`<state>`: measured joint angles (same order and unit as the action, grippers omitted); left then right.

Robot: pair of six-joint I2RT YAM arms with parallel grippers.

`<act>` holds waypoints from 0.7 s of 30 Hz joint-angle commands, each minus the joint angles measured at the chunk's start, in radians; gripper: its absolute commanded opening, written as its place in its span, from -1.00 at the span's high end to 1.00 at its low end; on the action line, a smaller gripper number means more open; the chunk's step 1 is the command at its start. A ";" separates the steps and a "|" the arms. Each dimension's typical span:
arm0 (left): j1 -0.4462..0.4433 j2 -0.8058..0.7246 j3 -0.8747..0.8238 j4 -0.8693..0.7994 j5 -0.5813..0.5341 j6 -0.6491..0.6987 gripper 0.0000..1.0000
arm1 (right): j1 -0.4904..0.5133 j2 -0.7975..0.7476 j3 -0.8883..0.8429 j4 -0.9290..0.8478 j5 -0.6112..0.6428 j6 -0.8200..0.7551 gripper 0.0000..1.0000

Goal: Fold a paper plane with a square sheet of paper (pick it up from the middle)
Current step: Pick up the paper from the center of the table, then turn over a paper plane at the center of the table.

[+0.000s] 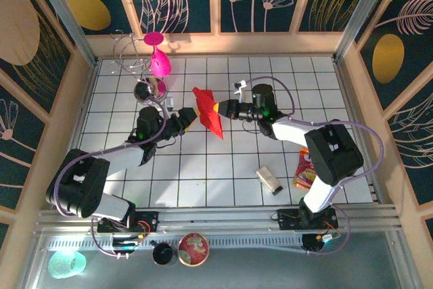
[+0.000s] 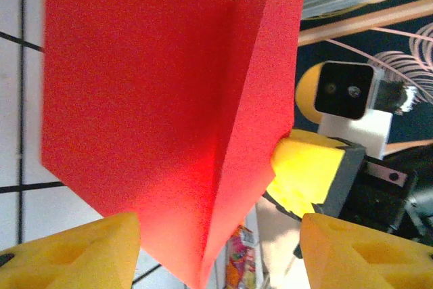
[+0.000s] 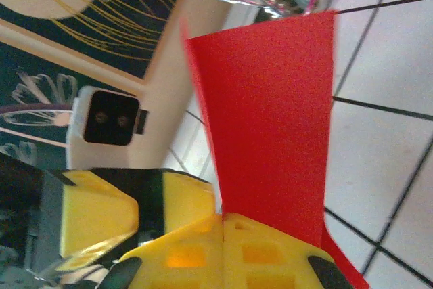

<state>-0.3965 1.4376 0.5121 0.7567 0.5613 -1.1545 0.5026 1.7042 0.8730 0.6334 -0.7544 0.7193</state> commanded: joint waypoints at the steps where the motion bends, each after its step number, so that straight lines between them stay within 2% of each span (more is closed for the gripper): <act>1: -0.020 -0.032 -0.005 0.088 0.030 -0.008 -0.30 | -0.002 -0.022 -0.031 0.189 -0.076 0.163 0.98; 4: -0.029 -0.034 0.004 0.090 0.039 0.005 -0.30 | -0.002 -0.024 -0.048 0.274 -0.096 0.231 0.98; 11: -0.042 -0.017 0.024 0.113 0.062 0.056 -0.28 | 0.013 -0.031 -0.064 0.336 -0.126 0.291 0.98; 21: -0.061 0.022 0.026 0.289 0.123 0.009 0.06 | 0.022 -0.042 -0.044 0.334 -0.150 0.318 0.98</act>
<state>-0.4511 1.4490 0.5228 0.9356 0.6373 -1.1400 0.5144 1.7042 0.8215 0.9176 -0.8745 1.0206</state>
